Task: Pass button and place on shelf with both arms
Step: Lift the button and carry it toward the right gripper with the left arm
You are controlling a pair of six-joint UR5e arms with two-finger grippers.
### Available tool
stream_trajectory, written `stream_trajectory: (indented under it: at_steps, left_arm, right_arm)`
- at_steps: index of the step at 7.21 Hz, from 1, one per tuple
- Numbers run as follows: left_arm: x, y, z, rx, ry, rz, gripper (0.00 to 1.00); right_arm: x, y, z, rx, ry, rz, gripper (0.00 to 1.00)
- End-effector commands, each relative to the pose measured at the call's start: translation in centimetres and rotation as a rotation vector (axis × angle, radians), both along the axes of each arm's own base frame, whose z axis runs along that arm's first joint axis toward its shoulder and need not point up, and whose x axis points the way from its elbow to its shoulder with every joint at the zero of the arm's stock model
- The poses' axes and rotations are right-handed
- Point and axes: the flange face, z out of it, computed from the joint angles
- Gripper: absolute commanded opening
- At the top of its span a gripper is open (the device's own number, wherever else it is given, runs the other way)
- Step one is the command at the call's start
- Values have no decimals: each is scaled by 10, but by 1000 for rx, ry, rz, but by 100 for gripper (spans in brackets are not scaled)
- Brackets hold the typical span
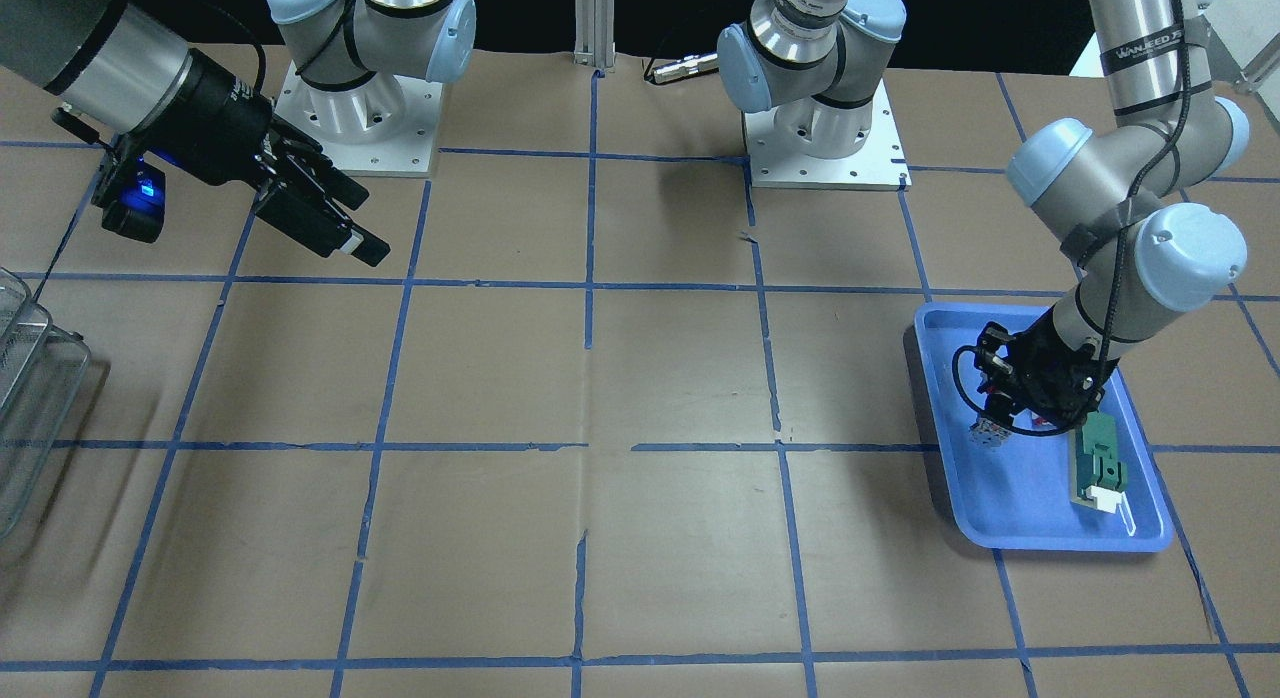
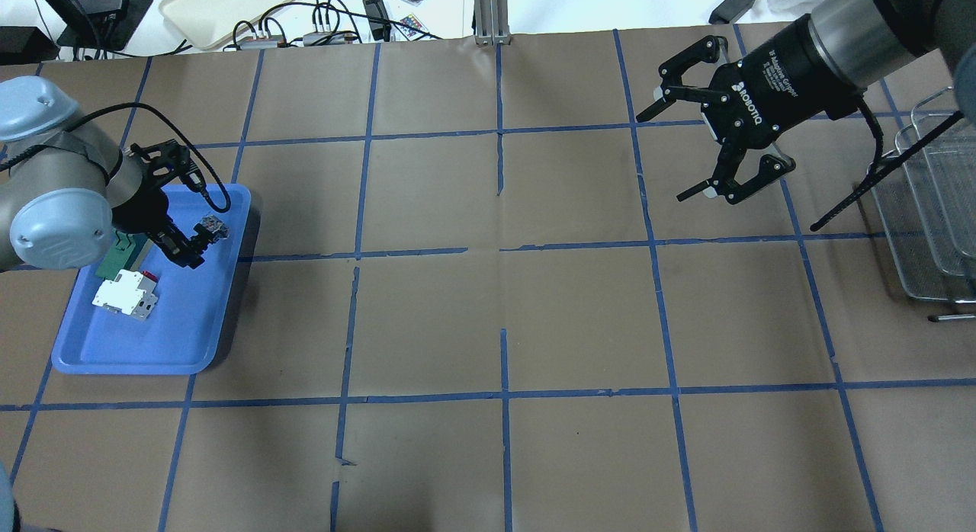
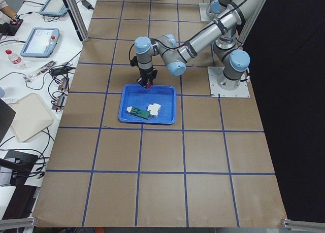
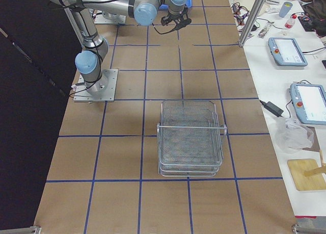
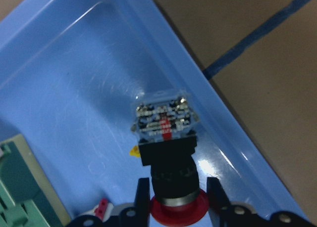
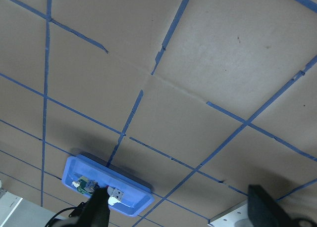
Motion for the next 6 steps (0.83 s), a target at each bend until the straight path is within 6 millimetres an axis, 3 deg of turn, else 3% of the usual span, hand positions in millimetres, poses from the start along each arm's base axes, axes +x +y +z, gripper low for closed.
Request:
stream_trajectory:
  at_steps: [1,2,4,6]
  left_arm:
    - [-88,-9,6,-43,89,-309,8]
    - [-141,-11,12,-80,169,-380,3]
    - [-244,-8,50,-167,186,-547,0]
    - [-316,-17,89,-236,271,-524,0]
  right_arm:
    - [-15,-15,-6,38,-59,-83,100]
    - [-28,-26,-11,50,-141,-135,100]
    - [-34,-34,-4,4,-180,-165,100]
    - [-36,-44,-5,21,-209,-241,100]
